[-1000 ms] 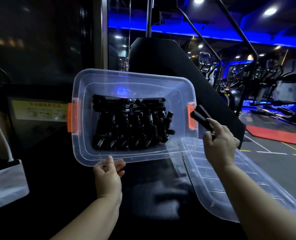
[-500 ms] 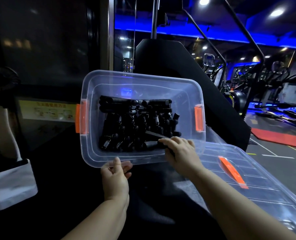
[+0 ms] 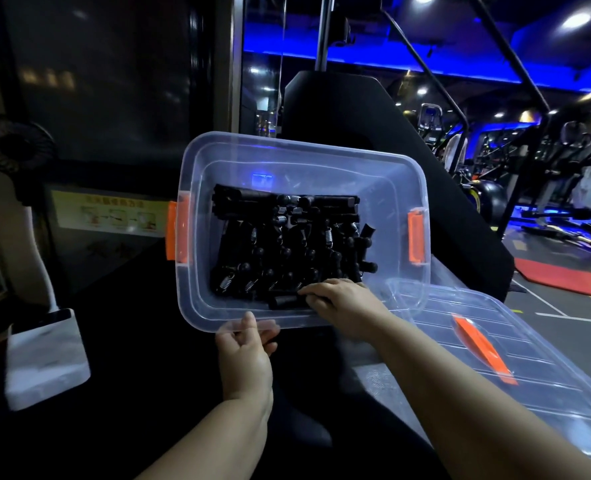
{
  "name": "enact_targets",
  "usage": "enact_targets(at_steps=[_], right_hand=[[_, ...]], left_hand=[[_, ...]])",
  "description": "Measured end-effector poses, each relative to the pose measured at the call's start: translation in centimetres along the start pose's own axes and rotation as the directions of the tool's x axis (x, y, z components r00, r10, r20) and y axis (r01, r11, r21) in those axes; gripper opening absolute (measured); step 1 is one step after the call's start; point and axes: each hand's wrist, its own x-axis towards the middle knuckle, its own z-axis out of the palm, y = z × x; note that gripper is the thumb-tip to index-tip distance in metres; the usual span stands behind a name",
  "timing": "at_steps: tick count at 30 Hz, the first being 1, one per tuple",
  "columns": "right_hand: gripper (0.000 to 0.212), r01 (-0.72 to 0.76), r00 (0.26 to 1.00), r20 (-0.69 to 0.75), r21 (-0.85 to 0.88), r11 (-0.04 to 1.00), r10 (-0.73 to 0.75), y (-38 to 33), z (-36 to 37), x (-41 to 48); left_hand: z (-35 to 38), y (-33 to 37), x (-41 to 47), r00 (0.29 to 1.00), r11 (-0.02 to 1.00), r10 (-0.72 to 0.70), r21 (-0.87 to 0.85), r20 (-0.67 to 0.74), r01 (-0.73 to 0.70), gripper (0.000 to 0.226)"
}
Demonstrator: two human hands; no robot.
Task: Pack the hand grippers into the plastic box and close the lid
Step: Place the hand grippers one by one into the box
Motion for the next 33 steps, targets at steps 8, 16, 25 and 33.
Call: enact_targets(at_steps=[8, 16, 25, 33], right_hand=[[0.041, -0.082, 0.988, 0.134, 0.006, 0.997, 0.081, -0.1, -0.2, 0.9], [0.044, -0.170, 0.983, -0.060, 0.046, 0.984, 0.172, -0.4, 0.5, 0.1], [0.046, -0.095, 0.879, -0.461, 0.076, 0.993, 0.119, 1.5, 0.5, -1.2], [0.045, -0.445, 0.570, -0.619, 0.320, 0.837, 0.540, 6.1, -1.8, -2.2]], left_hand=[[0.1, -0.1, 0.0, 1.000, 1.000, -0.006, 0.000, -0.017, 0.006, 0.011], [0.1, 0.1, -0.2, 1.000, 1.000, 0.003, 0.019, -0.017, -0.003, 0.011], [0.0, 0.2, -0.3, 1.000, 1.000, 0.011, 0.030, -0.001, -0.011, 0.010], [-0.1, 0.2, -0.2, 1.000, 1.000, 0.013, 0.027, 0.000, -0.013, 0.011]])
